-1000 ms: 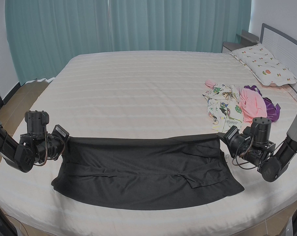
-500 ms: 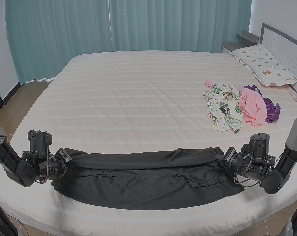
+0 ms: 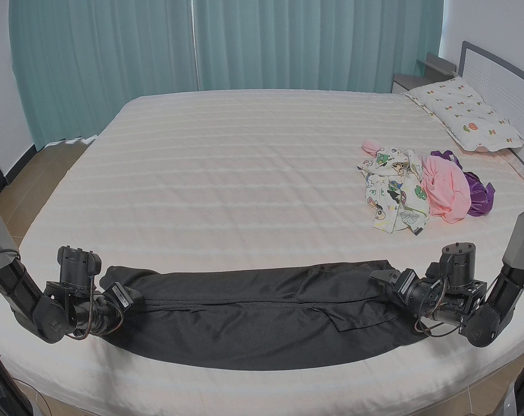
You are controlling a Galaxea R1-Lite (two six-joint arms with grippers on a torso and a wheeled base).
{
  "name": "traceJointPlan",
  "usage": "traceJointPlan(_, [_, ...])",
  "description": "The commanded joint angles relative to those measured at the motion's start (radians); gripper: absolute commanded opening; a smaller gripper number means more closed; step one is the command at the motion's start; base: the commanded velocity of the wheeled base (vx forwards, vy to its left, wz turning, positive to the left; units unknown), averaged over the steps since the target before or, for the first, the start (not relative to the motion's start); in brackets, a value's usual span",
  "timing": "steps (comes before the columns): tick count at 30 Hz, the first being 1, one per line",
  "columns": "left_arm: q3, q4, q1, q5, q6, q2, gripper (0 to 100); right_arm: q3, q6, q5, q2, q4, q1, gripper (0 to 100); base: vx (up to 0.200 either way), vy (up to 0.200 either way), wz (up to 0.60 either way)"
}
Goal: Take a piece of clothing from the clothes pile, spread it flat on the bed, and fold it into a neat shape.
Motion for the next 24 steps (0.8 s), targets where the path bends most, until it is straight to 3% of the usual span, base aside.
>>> traceJointPlan(1, [0.008,0.001,-0.002,0.007,0.0,-0.02,100,0.012,0.002,0.002,-0.066,0.002,-0.011,100,0.0,0.0,0.0])
traceJointPlan(9, [-0.006,0.058,0.035,0.003,-0.017,-0.163,100,-0.038,0.0,0.029,-0.092,0.017,-0.059,100,0.0,0.0,0.0])
traceJointPlan(17, [-0.04,0.11,0.039,-0.007,-0.088,-0.183,100,-0.196,-0.011,0.075,-0.026,0.205,-0.051,100,0.0,0.0,0.0])
traceJointPlan(24, [-0.037,0.11,0.041,-0.009,-0.088,-0.181,100,-0.198,-0.074,0.074,-0.021,0.295,-0.046,100,0.0,0.0,0.0])
